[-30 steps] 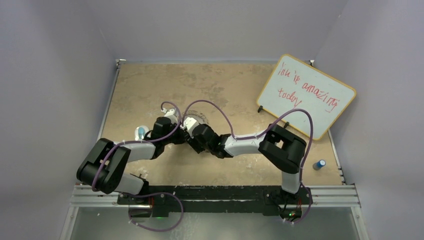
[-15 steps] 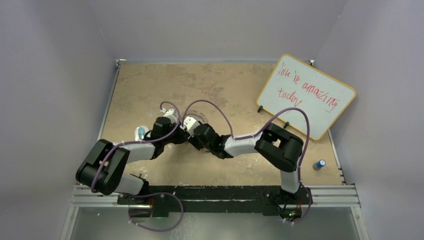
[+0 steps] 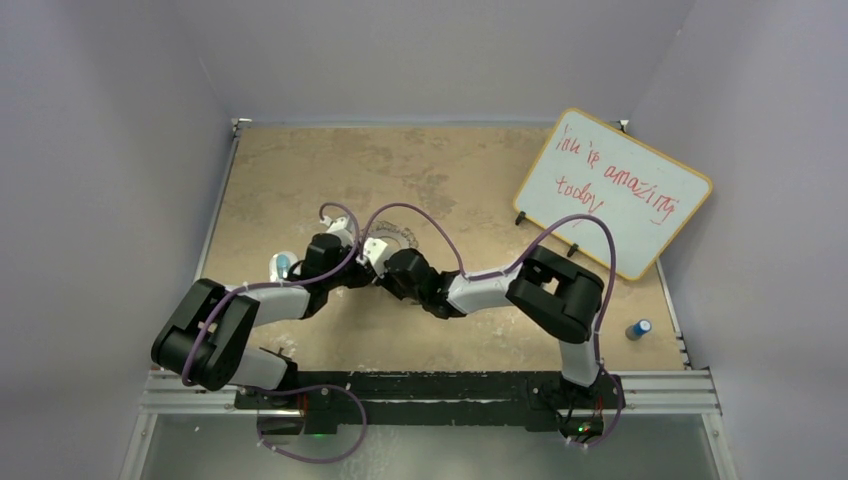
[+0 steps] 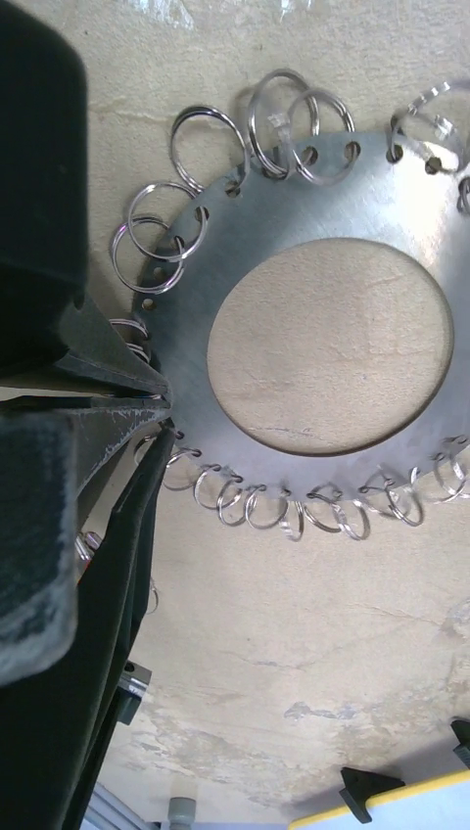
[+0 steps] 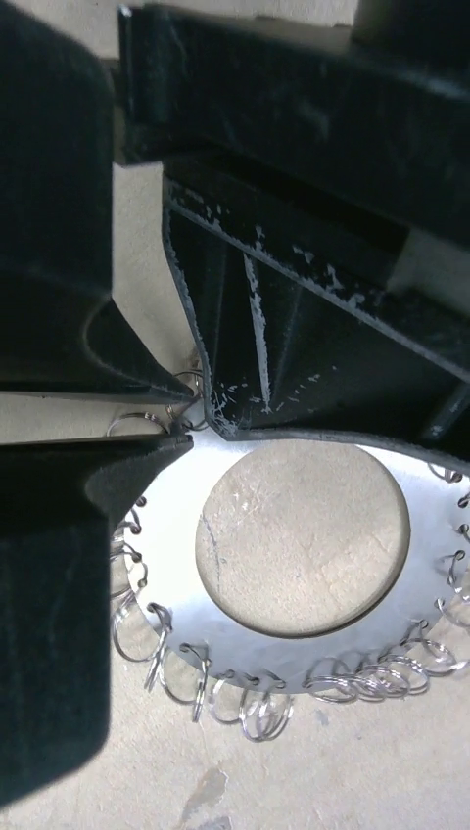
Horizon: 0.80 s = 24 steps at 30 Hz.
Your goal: Put the keys on the keyring
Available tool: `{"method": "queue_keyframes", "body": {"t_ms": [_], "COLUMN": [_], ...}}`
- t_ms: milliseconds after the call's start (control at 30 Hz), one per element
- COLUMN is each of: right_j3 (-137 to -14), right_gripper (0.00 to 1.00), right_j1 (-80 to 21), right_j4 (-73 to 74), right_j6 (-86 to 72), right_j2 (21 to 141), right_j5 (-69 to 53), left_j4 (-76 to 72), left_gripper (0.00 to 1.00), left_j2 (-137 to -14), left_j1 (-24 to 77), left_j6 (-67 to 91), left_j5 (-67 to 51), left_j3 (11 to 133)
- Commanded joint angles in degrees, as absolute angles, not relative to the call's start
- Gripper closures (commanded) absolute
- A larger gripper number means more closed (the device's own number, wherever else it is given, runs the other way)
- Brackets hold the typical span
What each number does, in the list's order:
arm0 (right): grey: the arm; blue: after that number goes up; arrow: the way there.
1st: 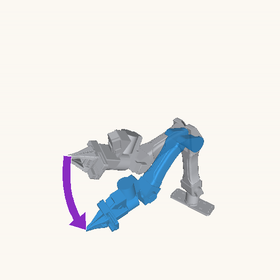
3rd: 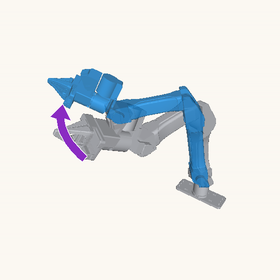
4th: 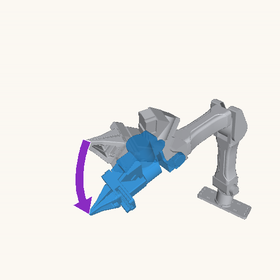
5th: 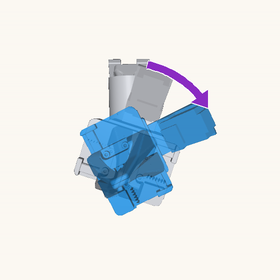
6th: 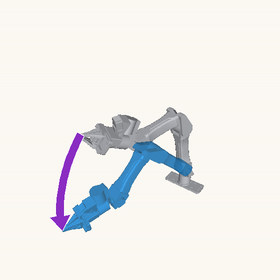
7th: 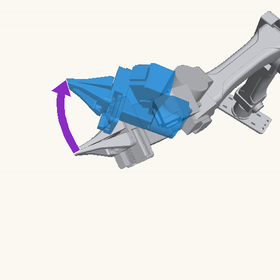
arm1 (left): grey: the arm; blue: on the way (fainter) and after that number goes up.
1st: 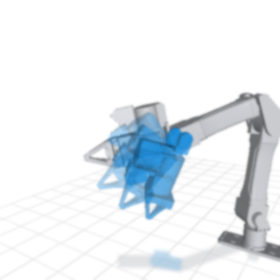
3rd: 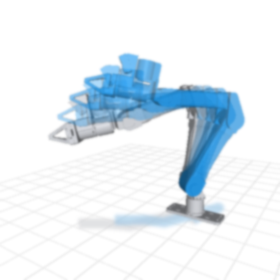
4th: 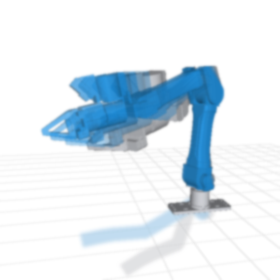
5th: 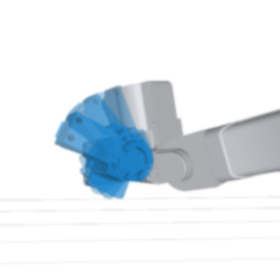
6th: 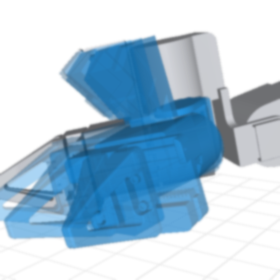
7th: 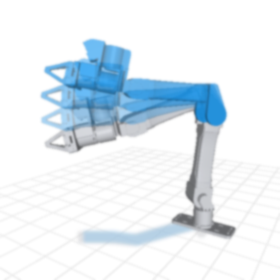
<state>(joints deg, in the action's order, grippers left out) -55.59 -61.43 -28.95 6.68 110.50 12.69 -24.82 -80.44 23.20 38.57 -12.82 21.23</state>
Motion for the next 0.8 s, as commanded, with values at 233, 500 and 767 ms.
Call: {"method": "queue_keyframes", "body": {"t_ms": [233,500,767], "right_j3": [-53.4,-49.8,-49.5], "right_gripper": [1.00,1.00,1.00], "right_j1": [-60.5,-49.7,-46.5], "right_j4": [-27.9,-33.2,-36.6], "right_j6": [3.6,-6.6,-13.2], "right_j2": [108.4,107.0,106.9], "right_j5": [8.9,-14.1,-24.8], "left_j4": [-25.6,-25.0,-29.2], "left_gripper": [1.00,1.00,1.00], "left_j2": [-79.4,-77.9,-76.6], "left_j1": [23.5,23.4,23.4], "left_j6": [39.2,39.1,41.2], "left_j5": [-12.5,-12.4,-16.4], "left_j3": [22.2,22.0,20.6]}}
